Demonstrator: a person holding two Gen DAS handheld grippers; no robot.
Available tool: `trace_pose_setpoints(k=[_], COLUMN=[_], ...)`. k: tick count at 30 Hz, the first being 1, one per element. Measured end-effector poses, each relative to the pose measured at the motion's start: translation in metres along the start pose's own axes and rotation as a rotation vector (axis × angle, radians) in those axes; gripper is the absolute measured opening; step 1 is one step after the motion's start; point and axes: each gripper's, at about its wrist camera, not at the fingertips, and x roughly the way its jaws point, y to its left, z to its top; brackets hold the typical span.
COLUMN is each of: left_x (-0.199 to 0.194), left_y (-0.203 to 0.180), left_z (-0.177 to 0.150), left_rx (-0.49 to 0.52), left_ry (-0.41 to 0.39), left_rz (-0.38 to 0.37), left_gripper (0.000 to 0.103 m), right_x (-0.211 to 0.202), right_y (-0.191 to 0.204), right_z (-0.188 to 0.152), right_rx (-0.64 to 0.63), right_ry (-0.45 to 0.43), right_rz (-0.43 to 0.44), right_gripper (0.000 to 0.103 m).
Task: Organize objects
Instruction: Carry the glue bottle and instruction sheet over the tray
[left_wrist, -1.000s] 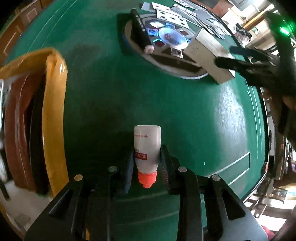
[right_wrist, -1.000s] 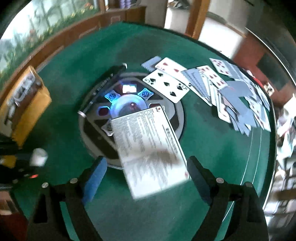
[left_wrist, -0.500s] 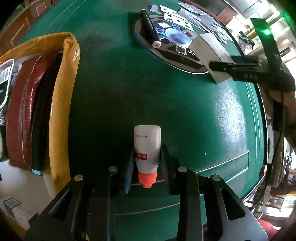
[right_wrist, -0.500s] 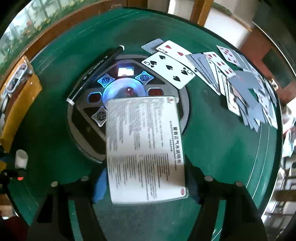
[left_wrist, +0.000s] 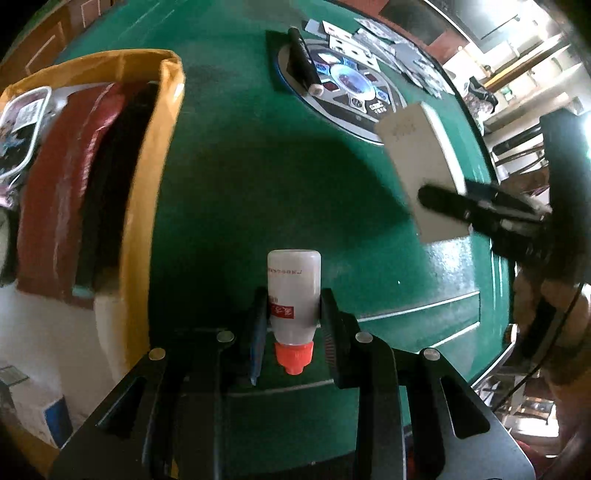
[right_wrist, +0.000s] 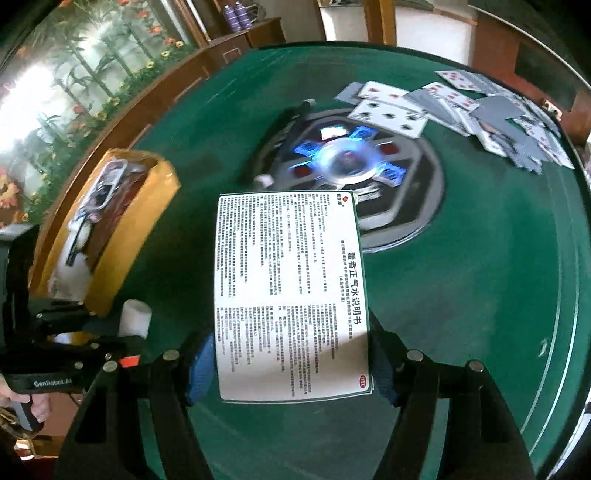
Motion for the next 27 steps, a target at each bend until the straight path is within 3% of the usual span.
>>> trace_pose_setpoints(k=[7,27], left_x=[-0.032,-0.117], left_y=[0.02,0.094], left_z=[-0.011,-0.061], left_rx=[-0.039,-0.238], left_ry=[-0.052,-0.197], left_rz=[-0.023,0.01], left_gripper=[0.026,0.026], right_x=[0.001,0.01], right_y=[0.036,0.133], right_z=[-0.001,0.025], right_rx=[-0.05,-0.227], right_ry=[-0.001,-0.008], right_rz=[0.02,0.132], right_gripper=[0.07,0.07])
